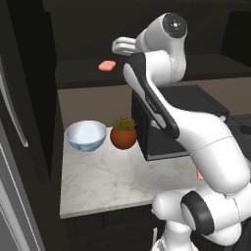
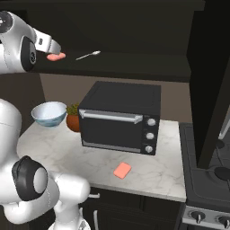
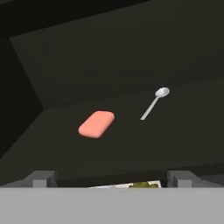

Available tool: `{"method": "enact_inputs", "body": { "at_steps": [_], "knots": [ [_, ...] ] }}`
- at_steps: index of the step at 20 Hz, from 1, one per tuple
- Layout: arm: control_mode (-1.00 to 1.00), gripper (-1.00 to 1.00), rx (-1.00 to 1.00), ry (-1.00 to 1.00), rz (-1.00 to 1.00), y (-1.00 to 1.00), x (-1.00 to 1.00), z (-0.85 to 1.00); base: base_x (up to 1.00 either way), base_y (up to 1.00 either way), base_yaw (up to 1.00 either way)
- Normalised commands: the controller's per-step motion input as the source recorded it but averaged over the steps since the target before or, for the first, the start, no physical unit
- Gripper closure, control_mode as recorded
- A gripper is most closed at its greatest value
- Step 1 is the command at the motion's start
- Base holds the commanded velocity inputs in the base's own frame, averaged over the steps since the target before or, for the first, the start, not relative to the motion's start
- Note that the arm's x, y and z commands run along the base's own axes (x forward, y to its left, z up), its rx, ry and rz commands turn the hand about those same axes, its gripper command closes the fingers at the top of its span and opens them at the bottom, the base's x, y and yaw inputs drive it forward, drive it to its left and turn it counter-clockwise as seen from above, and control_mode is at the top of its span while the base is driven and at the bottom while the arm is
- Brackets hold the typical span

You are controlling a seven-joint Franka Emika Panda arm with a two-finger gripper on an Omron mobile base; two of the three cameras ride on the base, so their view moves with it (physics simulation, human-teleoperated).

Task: Pick the bar soap and bar soap from the cabinet and place them on the counter.

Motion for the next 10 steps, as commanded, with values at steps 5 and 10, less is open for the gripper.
{"method": "enact_inputs", "body": {
  "at_steps": [5, 10],
  "knots": [
    [-1.0, -1.0, 0.0, 0.0, 0.0, 0.29, 0.19, -0.03, 0.0, 0.0, 0.0],
    [-1.0, -1.0, 0.0, 0.02, 0.0, 0.29, 0.25, -0.23, 0.0, 0.0, 0.0]
  ]
}}
